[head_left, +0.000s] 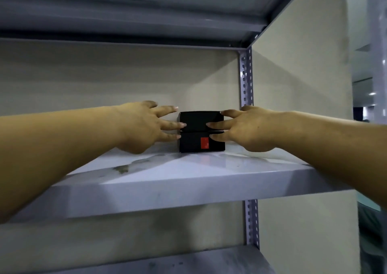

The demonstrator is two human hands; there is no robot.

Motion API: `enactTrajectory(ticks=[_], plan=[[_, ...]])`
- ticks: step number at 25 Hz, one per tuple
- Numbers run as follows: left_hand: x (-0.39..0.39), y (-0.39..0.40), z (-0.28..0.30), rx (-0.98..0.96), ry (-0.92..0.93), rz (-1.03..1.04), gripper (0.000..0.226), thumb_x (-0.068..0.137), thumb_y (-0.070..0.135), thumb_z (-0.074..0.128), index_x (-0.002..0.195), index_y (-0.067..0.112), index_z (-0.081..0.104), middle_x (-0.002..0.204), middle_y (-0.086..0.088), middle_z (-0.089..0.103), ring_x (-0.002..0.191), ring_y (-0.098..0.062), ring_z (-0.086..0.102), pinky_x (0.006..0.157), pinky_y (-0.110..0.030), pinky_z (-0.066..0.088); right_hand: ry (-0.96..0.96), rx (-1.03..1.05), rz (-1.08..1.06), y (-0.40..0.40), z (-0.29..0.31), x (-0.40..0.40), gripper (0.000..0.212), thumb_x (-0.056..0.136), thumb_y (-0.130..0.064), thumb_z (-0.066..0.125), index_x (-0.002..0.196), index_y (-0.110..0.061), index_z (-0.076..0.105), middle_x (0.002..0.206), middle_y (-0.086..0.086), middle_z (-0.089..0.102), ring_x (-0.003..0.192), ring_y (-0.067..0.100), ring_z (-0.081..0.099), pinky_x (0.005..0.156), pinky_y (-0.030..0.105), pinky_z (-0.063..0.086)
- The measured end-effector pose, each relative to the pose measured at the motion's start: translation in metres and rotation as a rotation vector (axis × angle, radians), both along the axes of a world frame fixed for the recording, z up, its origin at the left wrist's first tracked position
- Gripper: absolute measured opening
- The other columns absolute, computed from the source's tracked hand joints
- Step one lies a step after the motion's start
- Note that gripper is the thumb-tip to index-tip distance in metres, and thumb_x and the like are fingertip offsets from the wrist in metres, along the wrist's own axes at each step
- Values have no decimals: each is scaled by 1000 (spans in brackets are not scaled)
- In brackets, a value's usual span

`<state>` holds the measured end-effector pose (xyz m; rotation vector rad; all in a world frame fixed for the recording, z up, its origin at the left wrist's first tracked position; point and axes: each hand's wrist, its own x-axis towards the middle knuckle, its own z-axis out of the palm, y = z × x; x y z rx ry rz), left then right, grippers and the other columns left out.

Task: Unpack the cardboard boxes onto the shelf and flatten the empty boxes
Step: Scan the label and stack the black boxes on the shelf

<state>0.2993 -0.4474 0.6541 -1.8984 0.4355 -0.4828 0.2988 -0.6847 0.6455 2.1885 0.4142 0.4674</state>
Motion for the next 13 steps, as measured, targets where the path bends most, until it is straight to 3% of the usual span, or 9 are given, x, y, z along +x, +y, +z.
enactTrajectory(ticks=[13], plan=[[28, 0, -2, 27, 13, 19, 60, 101, 40, 27, 150, 36, -8, 153, 14, -28, 146, -24, -17, 116, -43, 20, 20, -21, -6, 8, 2, 21, 74, 94, -4, 32, 151, -42, 4, 158, -16, -19, 146, 26, -5, 111, 42, 29]])
